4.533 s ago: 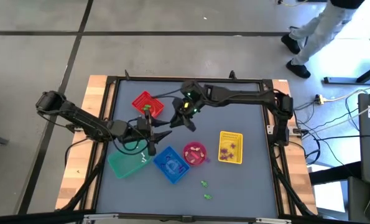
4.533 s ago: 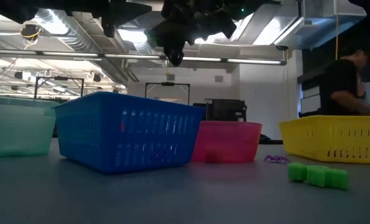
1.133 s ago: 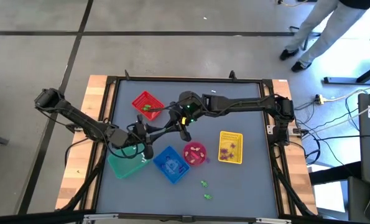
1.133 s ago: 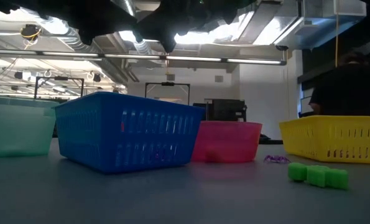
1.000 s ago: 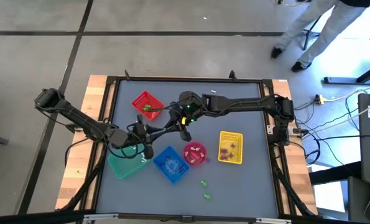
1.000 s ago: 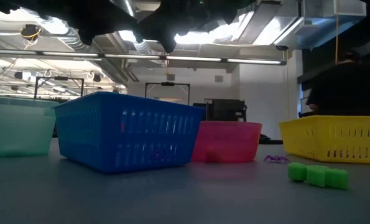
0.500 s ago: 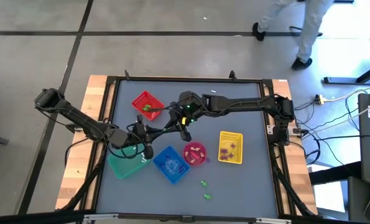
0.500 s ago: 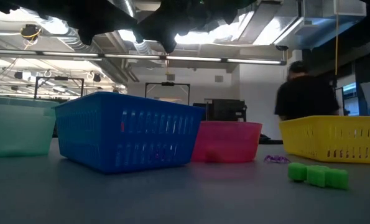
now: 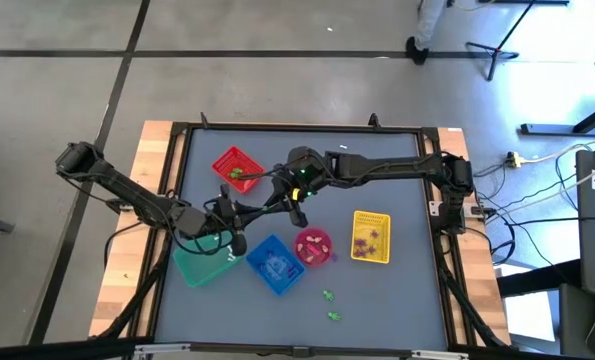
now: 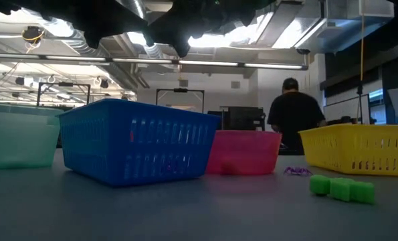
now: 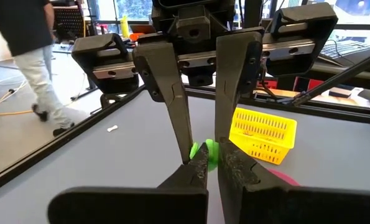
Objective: Sort Halloween decoration
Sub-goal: Put the green skeleton toy into the red bin
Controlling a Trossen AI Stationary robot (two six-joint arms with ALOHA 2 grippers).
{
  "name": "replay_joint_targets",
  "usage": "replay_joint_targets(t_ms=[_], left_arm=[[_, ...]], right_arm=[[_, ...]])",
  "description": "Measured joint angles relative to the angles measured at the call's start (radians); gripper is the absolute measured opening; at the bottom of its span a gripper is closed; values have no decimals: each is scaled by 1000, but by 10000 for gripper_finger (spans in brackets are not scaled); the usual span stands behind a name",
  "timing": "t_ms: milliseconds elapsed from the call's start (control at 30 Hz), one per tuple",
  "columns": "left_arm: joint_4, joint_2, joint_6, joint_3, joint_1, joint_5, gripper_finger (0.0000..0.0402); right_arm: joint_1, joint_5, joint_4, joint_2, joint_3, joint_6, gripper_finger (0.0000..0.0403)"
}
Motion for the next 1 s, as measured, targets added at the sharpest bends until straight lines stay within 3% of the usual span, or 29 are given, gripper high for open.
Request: replay_joint_targets(t_ms=[400, 733, 867, 1000], left_arm=[[0, 0, 0, 0, 0, -16, 0], [-25, -45, -2, 0, 50, -97, 0], [-165, -117, -15, 0, 138, -77, 0], [-397, -177, -91, 0, 248, 20, 0]], right_arm=[[-9, 44, -4, -8, 0, 0, 195], [-71, 80, -64, -37, 0, -8, 206], [-89, 79, -84, -37, 0, -8, 206], [-87, 95, -85, -37, 0, -8, 206]])
